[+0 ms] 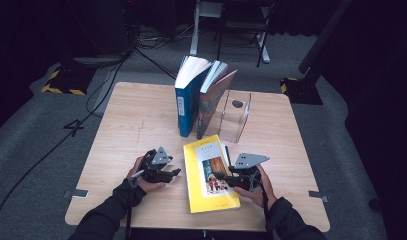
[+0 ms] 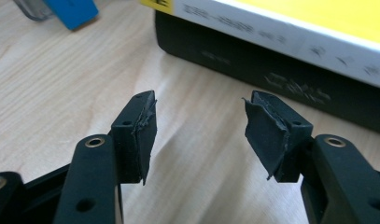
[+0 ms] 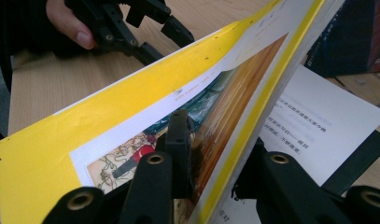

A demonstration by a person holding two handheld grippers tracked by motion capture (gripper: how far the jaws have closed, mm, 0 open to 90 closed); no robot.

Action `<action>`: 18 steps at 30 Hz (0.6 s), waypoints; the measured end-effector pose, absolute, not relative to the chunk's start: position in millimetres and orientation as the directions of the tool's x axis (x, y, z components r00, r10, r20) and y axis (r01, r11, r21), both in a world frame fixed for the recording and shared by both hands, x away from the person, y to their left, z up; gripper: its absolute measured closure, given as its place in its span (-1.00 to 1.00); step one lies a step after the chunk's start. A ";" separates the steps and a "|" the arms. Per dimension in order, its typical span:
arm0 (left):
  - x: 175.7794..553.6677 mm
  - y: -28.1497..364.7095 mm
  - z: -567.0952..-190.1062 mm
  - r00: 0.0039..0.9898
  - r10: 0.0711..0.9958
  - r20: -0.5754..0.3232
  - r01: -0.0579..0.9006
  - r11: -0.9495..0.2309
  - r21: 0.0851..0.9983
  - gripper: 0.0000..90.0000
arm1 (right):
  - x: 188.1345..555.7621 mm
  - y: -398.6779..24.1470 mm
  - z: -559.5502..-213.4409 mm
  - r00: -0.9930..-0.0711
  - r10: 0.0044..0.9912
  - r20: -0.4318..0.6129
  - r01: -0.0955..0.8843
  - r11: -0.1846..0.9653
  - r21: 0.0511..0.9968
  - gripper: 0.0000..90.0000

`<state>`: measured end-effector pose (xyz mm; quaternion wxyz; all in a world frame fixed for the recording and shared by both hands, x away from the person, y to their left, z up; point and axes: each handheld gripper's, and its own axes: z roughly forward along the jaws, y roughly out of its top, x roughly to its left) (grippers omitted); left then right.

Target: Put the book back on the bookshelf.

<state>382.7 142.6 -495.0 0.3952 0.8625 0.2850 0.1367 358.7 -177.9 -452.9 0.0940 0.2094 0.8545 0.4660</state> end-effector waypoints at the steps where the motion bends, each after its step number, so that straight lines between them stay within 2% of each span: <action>1: 385.2 142.8 -493.3 0.801 0.598 0.015 0.377 -0.524 0.763 0.01 | 358.3 -177.9 -452.5 -0.895 0.445 0.029 0.265 0.479 0.837 0.63; 3: 388.6 140.3 -489.3 0.801 0.597 0.047 0.354 -0.536 0.766 0.10 | 356.8 -177.5 -451.7 -0.895 0.446 0.017 0.255 0.480 0.839 0.64; 7: 395.1 142.4 -482.0 0.794 0.606 0.037 0.351 -0.508 0.787 0.21 | 355.2 -178.8 -450.9 -0.898 0.439 0.010 0.239 0.468 0.851 0.65; 11: 398.5 144.3 -481.6 0.787 0.616 0.017 0.367 -0.490 0.791 0.20 | 353.7 -178.9 -449.9 -0.902 0.431 0.005 0.225 0.460 0.859 0.66; 18: 402.6 141.1 -474.2 0.797 0.604 0.022 0.339 -0.477 0.811 0.25 | 349.7 -179.1 -445.9 -0.913 0.407 -0.012 0.187 0.446 0.876 0.68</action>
